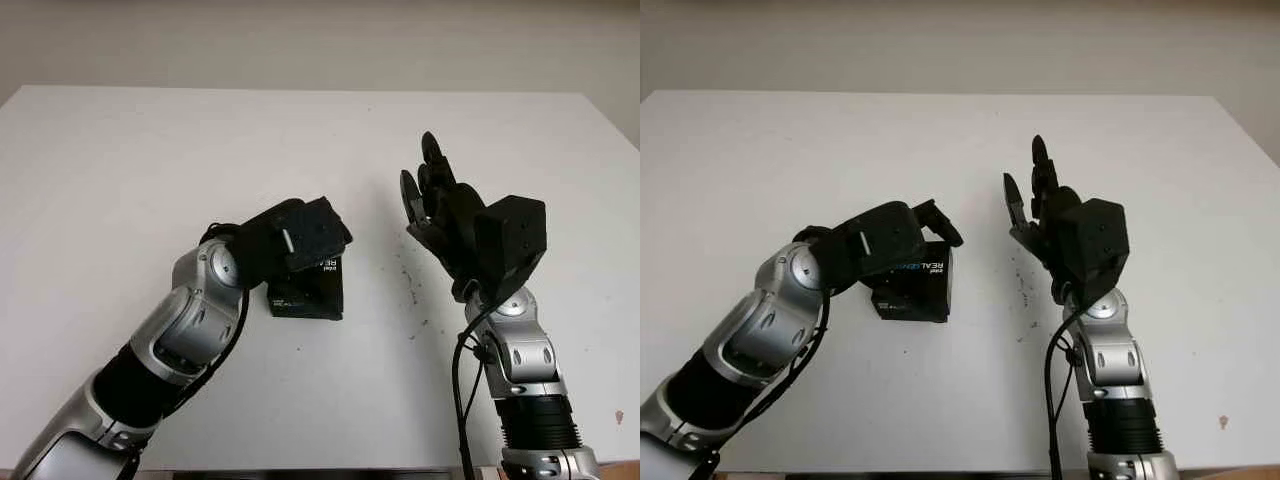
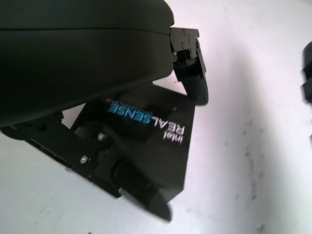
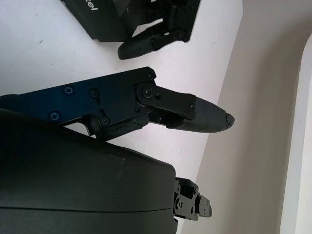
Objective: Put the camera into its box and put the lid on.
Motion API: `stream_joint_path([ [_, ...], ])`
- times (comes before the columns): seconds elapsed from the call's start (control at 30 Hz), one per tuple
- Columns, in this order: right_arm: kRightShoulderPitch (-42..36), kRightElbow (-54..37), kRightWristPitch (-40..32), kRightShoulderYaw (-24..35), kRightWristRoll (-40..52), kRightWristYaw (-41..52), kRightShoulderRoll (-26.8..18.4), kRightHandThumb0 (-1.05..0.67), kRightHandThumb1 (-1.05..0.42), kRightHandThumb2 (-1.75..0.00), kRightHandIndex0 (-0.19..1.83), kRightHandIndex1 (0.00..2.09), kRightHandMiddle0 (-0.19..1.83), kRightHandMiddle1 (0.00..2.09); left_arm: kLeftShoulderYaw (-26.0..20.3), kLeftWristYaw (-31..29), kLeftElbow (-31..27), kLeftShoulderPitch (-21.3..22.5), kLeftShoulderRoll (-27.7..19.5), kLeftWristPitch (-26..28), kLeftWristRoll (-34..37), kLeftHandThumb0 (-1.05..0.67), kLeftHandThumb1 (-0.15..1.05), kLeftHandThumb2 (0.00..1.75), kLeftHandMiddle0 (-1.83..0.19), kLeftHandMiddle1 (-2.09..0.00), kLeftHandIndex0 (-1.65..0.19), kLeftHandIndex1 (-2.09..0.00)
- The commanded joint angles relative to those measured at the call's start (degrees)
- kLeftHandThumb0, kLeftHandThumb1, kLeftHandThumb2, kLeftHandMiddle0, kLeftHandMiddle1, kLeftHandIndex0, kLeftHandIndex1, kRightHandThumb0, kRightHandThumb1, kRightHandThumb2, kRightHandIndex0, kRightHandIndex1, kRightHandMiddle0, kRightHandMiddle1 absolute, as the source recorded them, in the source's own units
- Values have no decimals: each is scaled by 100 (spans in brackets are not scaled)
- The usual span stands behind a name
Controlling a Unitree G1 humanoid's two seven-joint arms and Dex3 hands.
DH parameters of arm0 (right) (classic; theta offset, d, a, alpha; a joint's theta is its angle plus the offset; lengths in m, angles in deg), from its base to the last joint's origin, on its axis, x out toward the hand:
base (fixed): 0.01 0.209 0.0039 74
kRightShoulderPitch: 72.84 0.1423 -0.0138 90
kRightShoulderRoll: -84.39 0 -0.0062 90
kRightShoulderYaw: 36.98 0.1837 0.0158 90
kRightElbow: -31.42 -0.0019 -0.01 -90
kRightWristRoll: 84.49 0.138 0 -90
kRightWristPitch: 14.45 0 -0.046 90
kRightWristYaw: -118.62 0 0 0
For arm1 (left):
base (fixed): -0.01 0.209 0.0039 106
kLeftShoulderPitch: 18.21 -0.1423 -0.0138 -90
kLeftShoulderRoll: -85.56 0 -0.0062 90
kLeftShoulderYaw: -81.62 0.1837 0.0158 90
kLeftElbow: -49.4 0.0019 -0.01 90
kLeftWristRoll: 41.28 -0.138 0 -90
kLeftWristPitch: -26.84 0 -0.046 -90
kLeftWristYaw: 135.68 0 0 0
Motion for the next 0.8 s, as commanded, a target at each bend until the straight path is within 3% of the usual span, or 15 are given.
stream_joint_path([
  [0.0, 19, -65, -33, -2, -1, -9, -2, -60, -105, -61, -16, 6, -15, 5, 212, -235, -100, 84, -123, 138, -52, -49, 105, 9, 19, -69, 19, -60],
  [0.07, 29, -63, -70, -14, -21, -15, -8, -62, -105, -61, -16, 6, -15, 6, 344, -460, -151, 167, -217, 272, -83, -51, 105, 11, 19, -24, 19, -29],
  [0.13, 40, -79, -120, -15, -30, -33, 5, -63, -105, -60, -15, 6, -15, 6, 456, -626, -208, 231, -288, 392, -112, -52, 105, 10, 19, -5, 19, -14],
  [0.27, 57, -85, -157, -24, -57, -59, 10, -62, -105, -60, -15, 6, -15, 6, 655, -888, -365, 327, -434, 566, -153, -51, 105, 10, 19, 0, 19, -2],
  [0.47, 66, -74, -153, -44, -92, -64, 3, -64, -105, -60, -15, 6, -14, 6, 1014, -1282, -454, 436, -777, 437, -239, -54, 105, 16, 19, 0, 19, 0],
  [0.6, 58, -65, -106, -40, -71, -25, 3, -64, -105, -60, -15, 6, -15, 5, 994, -1215, -487, 150, -936, 70, -315, -57, 105, 21, 19, 0, 19, 0],
  [0.77, 67, 13, -12, -12, -61, 3, -22, -64, -105, -60, -15, 6, -15, 5, 760, -776, -314, -188, -1135, -739, -699, -69, 105, 47, 19, 0, 19, 0],
])
